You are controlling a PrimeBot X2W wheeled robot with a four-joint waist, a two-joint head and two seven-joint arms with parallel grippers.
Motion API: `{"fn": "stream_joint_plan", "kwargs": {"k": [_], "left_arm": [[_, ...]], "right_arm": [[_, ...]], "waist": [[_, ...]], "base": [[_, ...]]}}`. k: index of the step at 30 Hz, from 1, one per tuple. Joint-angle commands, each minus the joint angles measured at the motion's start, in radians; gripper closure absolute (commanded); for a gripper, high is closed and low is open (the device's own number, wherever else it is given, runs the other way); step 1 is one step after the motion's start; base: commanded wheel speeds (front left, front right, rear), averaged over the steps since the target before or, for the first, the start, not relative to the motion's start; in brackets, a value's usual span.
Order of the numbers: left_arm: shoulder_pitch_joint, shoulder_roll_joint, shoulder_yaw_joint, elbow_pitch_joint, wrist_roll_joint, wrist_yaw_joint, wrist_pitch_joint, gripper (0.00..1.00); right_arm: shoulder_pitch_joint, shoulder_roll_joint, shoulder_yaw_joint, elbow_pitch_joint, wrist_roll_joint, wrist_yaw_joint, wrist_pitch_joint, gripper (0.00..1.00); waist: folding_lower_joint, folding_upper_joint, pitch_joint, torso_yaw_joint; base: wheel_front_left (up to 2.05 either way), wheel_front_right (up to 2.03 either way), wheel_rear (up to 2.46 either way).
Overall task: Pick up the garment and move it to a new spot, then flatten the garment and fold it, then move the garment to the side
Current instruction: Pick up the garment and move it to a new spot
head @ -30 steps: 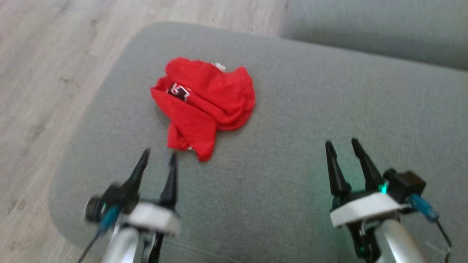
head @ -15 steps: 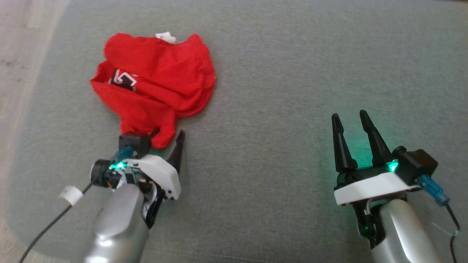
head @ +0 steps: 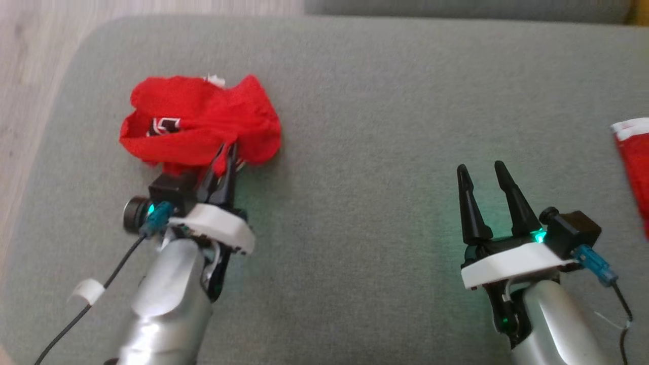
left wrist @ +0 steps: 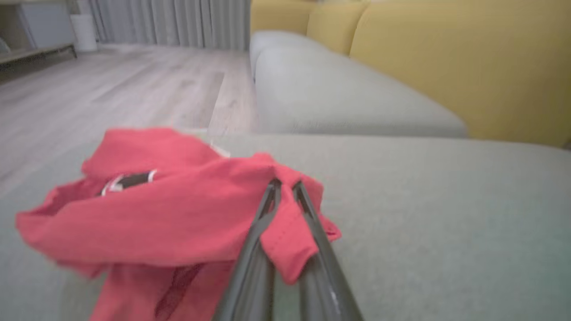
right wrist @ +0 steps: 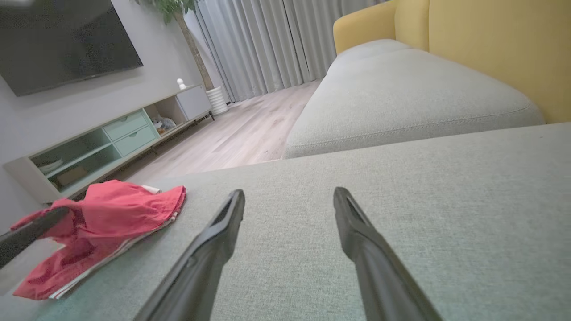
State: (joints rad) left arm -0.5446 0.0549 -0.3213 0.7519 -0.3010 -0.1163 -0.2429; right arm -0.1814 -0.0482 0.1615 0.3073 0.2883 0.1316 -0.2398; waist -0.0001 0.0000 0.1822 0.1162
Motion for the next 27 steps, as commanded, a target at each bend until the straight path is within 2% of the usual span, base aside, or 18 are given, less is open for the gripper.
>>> {"fn": "stream_joint_plan", "kwargs": {"k": [1, 7, 9, 15, 20, 27], "left_arm": [[-0.007, 0.012, 0.014, -0.060, -0.003, -0.007, -0.014, 1.00], [0.037, -0.003, -0.101, -0.235, -0.037, -0.011, -0.017, 1.00], [0.043, -0.004, -0.153, -0.280, -0.070, 0.000, -0.011, 1.00], [0.010, -0.004, -0.345, -0.381, -0.172, 0.078, 0.009, 1.00], [-0.047, -0.005, -0.486, -0.424, -0.233, 0.131, 0.007, 1.00], [-0.110, -0.005, -0.659, -0.483, -0.332, 0.190, -0.008, 1.00]], "right_arm": [[-0.020, -0.002, 0.029, -0.025, 0.009, -0.001, -0.014, 0.00], [-0.016, -0.002, 0.031, -0.012, 0.030, -0.001, -0.019, 0.00], [-0.016, -0.002, 0.030, -0.006, 0.031, -0.001, -0.020, 0.00], [-0.024, -0.002, 0.047, -0.002, 0.043, -0.001, -0.021, 0.00], [-0.034, -0.002, 0.014, -0.017, 0.047, -0.001, -0.022, 0.00], [-0.044, -0.002, -0.029, -0.022, 0.054, -0.001, -0.022, 0.00]], "waist": [[0.0001, 0.0000, -0.037, -0.024], [0.0001, 0.0000, -0.073, -0.087], [0.0001, 0.0000, -0.075, -0.118], [0.0001, 0.0000, -0.056, -0.216], [0.0001, 0.0000, -0.033, -0.286], [0.0001, 0.0000, -0.011, -0.341]], "base": [[0.00, 0.00, 0.00], [0.00, 0.00, 0.00], [0.00, 0.00, 0.00], [0.00, 0.00, 0.00], [0.00, 0.00, 0.00], [0.00, 0.00, 0.00]]}}
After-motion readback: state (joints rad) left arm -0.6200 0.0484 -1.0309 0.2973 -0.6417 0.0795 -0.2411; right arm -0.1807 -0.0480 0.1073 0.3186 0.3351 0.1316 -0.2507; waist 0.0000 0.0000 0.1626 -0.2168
